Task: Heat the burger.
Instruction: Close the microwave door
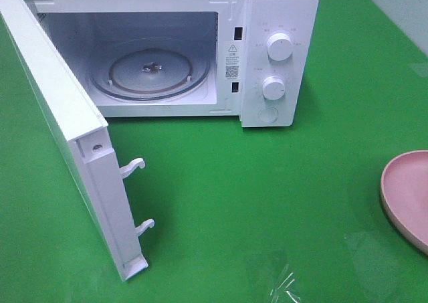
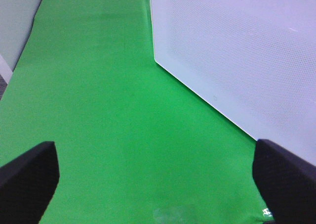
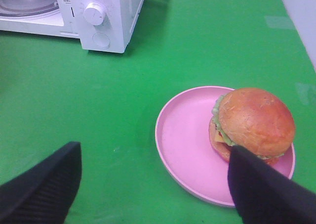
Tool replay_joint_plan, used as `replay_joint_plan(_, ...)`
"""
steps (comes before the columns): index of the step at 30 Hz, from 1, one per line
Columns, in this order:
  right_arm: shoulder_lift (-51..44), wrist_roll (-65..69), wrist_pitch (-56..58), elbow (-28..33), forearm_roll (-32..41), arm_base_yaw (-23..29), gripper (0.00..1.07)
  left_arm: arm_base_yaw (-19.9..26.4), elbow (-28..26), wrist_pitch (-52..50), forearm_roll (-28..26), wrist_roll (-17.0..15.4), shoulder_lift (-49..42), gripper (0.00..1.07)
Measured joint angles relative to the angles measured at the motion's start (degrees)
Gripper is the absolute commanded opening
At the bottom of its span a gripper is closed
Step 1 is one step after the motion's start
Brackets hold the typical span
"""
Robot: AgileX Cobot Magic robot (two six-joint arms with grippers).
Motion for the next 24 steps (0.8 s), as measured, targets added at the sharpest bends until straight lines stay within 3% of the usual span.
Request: replay_joint_plan(24,0.0,0.0,0.0,0.0,0.0,0.0,0.76,0.0,0.0,0.0,0.0,0.0,0.0,1.0)
